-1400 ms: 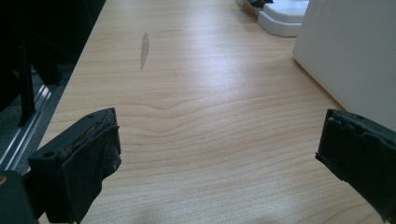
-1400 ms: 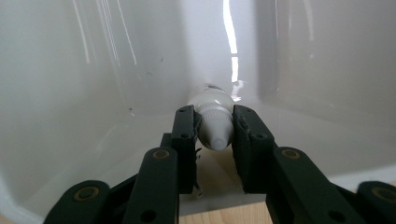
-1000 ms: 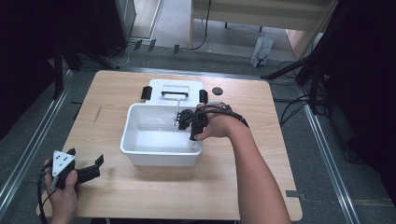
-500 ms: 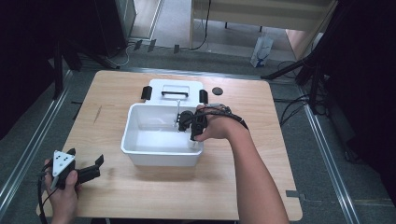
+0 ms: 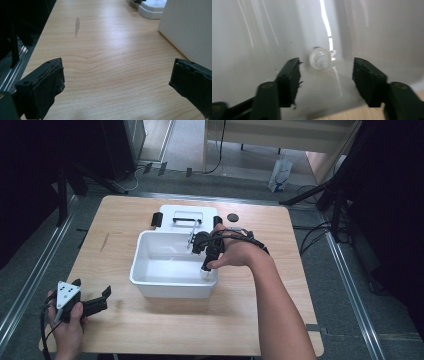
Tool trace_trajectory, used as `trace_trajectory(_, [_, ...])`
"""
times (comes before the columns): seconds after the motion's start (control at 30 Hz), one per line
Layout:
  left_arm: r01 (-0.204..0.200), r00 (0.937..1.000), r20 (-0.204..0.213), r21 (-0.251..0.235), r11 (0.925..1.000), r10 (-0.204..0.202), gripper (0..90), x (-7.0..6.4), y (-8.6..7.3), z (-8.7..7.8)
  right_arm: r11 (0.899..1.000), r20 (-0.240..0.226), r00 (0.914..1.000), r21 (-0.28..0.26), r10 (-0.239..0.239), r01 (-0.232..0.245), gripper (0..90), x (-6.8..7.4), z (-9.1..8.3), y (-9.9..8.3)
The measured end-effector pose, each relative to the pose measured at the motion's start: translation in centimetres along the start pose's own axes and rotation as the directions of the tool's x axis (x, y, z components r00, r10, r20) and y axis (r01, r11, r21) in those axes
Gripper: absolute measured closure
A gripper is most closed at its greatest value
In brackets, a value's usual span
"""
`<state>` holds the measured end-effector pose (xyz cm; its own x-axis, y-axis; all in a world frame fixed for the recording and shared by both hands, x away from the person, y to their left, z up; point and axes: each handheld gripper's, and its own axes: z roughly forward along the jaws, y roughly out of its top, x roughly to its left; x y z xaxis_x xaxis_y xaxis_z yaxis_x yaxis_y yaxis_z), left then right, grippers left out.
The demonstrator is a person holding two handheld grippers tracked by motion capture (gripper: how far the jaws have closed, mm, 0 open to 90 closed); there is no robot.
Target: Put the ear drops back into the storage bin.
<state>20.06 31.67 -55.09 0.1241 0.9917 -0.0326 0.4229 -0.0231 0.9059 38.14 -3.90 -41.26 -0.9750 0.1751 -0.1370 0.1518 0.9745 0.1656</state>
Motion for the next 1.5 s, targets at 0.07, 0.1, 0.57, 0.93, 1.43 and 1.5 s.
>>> trace_trajectory(0.07, [-0.001, 1.0, 0.0, 0.0, 1.0, 0.001, 0.0, 0.0, 0.0, 0.0, 1.0, 0.034, 0.9993, -0.02, 0.014, -0.014, 25.8, -0.1, -1.2, 0.1])
trace_trajectory(0.1, [-0.003, 1.0, 0.0, 0.001, 1.0, 0.003, 0.0, 0.0, 0.0, 0.0, 0.999, 0.049, 0.9985, -0.027, 0.026, -0.025, 20.9, 0.0, -1.7, 0.1])
trace_trajectory(0.57, [-0.003, 1.0, 0.001, 0.003, 1.0, 0.003, 0.0, 0.0, 0.0, 0.0, 0.979, 0.123, 0.978, -0.138, 0.168, -0.151, 0.0, -0.7, -7.0, -3.7])
trace_trajectory(0.93, [-0.007, 1.0, -0.004, 0.003, 1.0, 0.007, 0.0, 0.0, 0.0, 0.0, 0.951, 0.14, 0.9537, -0.198, 0.267, -0.237, 0.0, -0.9, -6.8, -9.3])
trace_trajectory(1.43, [-0.01, 0.9999, -0.006, 0.0, 1.0, 0.01, 0.0, -0.1, 0.0, 0.0, 0.788, 0.148, 0.8332, -0.445, 0.533, -0.425, 0.0, 1.0, -2.6, -19.2])
trace_trajectory(1.5, [-0.011, 0.9999, -0.007, 0.001, 0.9999, 0.011, 0.0, -0.1, 0.0, 0.0, 0.757, 0.136, 0.8106, -0.472, 0.57, -0.453, 0.0, 1.5, -1.7, -20.4])
